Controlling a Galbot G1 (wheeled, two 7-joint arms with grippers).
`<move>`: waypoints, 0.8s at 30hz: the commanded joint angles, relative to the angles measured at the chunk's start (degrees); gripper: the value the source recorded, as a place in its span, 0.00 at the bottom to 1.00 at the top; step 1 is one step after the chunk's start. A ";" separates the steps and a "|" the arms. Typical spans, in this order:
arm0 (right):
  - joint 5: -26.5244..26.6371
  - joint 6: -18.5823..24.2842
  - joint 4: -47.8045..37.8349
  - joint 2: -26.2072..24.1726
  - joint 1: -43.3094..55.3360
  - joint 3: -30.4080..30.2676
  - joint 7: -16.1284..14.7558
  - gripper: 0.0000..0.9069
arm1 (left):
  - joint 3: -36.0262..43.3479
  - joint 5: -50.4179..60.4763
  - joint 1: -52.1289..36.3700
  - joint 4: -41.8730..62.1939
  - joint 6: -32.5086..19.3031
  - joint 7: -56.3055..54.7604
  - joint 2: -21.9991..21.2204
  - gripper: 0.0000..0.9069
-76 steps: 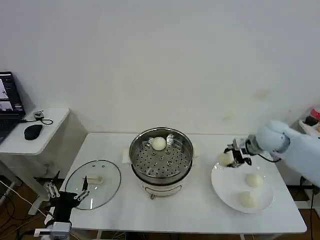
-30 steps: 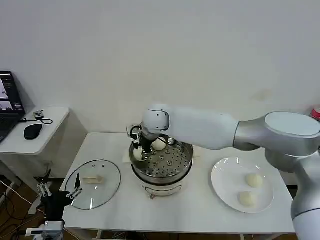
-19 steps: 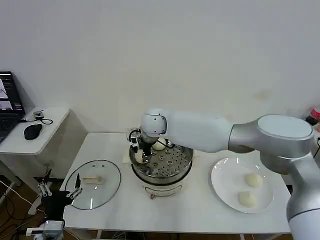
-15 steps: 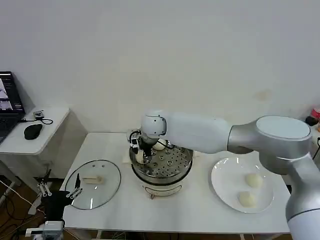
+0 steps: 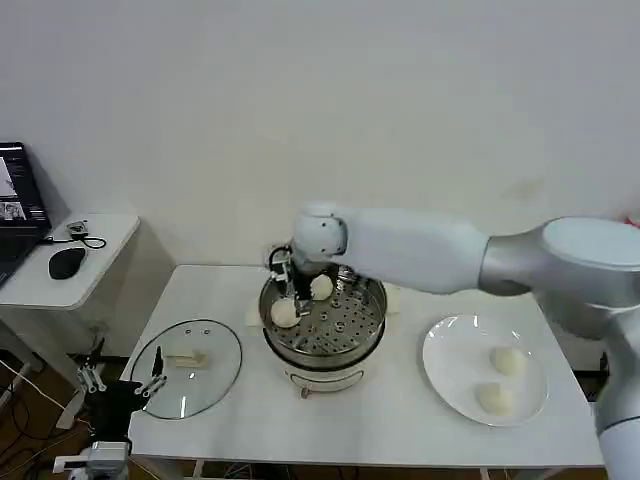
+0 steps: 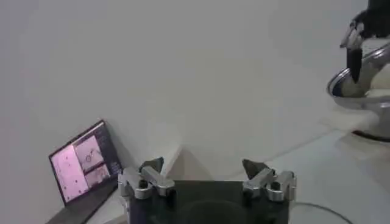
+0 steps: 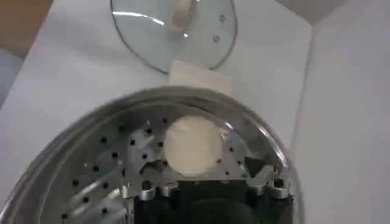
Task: Take steamed baozi put them in steamer then cover it.
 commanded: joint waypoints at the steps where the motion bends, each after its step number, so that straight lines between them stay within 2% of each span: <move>1: -0.57 3.72 13.83 -20.38 11.56 0.15 -5.68 1.00 | 0.23 0.06 -0.05 0.17 0.02 0.01 0.16 1.00; 2: -3.05 5.96 16.35 -24.86 12.70 -0.98 -7.68 1.00 | 0.35 0.06 -0.11 0.23 0.02 0.03 0.24 1.00; 4: -5.16 7.50 18.17 -28.68 13.22 -2.27 -9.11 1.00 | 0.62 0.06 -0.13 0.25 0.02 0.04 0.29 1.00; 6: -7.97 9.89 20.40 -34.75 12.80 -3.35 -10.64 1.00 | 1.12 0.23 -0.19 0.46 0.01 0.03 0.32 1.00; 12: -16.32 13.94 24.30 -47.91 7.00 -2.66 -11.77 1.00 | 2.52 0.90 0.03 0.55 -0.10 0.03 -0.06 1.00; 14: -19.23 15.36 24.81 -50.81 3.92 -1.70 -11.85 1.00 | 2.73 1.19 0.00 0.59 -0.16 0.04 -0.25 1.00; 19: -22.68 16.57 25.46 -56.18 -7.32 3.77 -11.04 1.00 | 2.97 1.69 0.14 0.82 -0.14 0.03 -0.31 1.00; 24: -26.88 18.19 24.69 -59.50 -21.30 14.81 -10.24 1.00 | 3.19 2.07 0.08 1.55 -0.27 -0.05 -0.40 1.00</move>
